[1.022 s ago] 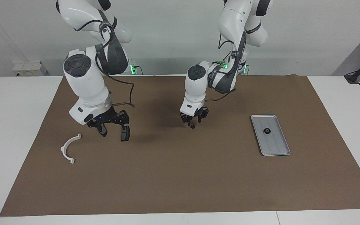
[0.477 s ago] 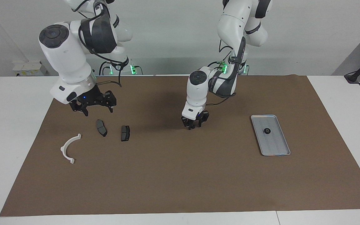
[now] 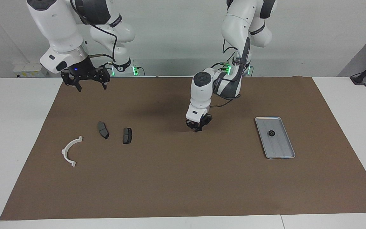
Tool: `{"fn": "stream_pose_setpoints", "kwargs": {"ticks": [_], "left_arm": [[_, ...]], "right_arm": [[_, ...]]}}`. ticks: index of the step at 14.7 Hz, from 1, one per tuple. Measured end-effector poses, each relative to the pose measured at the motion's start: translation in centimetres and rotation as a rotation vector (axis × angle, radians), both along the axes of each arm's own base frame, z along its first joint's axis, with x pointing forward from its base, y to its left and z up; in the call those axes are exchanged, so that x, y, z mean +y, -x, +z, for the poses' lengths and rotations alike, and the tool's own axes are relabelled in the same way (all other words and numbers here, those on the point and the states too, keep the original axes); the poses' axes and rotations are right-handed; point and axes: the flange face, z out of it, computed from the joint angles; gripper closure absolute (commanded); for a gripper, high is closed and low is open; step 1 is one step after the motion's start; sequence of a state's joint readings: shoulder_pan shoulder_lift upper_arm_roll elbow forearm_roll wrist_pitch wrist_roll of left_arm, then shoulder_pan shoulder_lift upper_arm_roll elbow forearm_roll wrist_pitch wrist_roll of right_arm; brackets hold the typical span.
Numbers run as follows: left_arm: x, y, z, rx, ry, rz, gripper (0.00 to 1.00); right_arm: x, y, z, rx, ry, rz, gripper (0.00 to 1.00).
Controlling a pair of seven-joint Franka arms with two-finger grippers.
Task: Pick bearing gear from pile to tray
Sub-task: 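Carry the gear to the tray with the left gripper, then lower the gear onto the tray and open the left gripper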
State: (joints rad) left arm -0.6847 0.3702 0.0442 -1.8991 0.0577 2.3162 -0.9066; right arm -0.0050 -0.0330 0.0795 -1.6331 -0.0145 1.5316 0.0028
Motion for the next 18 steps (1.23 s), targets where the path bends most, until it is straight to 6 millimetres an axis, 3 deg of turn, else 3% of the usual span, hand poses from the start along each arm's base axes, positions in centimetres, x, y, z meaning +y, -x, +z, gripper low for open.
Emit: {"fn": "stream_pose_setpoints", "kwargs": {"ticks": [2, 3, 5, 6, 7, 9, 11, 12, 15, 18], "left_arm": [[3.6, -3.0, 5.6, 0.015, -0.021, -0.038, 1.00], [7.1, -4.8, 9.9, 0.024, -0.031, -0.071, 1.00], [16.4, -7.7, 17.7, 0.038, -0.030, -0.137, 1.00], [21.3, -8.6, 20.3, 0.041, -0.021, -0.176, 1.00], [25.8, -9.5, 21.5, 0.034, -0.010, -0.212, 1.00], [33.9, -11.0, 20.8, 0.015, 0.001, -0.258, 1.00], [38.6, -12.2, 17.4, -0.013, 0.001, -0.274, 1.00], [39.4, -12.8, 15.2, -0.020, -0.003, -0.278, 1.00], [38.6, -14.2, 8.8, -0.030, -0.007, -0.294, 1.00], [38.0, -14.4, 4.8, -0.053, -0.011, -0.301, 1.00]], "right_arm": [[-0.2, 0.1, -0.2, 0.005, 0.002, -0.026, 0.00], [-0.3, 0.1, -0.4, 0.011, 0.003, -0.033, 0.00], [-0.5, 0.2, -0.5, 0.023, 0.004, -0.038, 0.00], [-0.6, 0.3, -0.5, 0.024, 0.004, -0.038, 0.00], [-0.6, 0.3, -0.4, 0.023, 0.004, -0.039, 0.00], [-0.6, 0.4, -0.3, 0.022, 0.004, -0.039, 0.00], [-0.6, 0.4, -0.3, 0.021, 0.004, -0.039, 0.00], [-0.6, 0.4, -0.3, 0.021, 0.004, -0.039, 0.00], [-0.6, 0.4, -0.3, 0.021, 0.004, -0.039, 0.00], [-0.6, 0.4, -0.3, 0.021, 0.004, -0.040, 0.00]]}}
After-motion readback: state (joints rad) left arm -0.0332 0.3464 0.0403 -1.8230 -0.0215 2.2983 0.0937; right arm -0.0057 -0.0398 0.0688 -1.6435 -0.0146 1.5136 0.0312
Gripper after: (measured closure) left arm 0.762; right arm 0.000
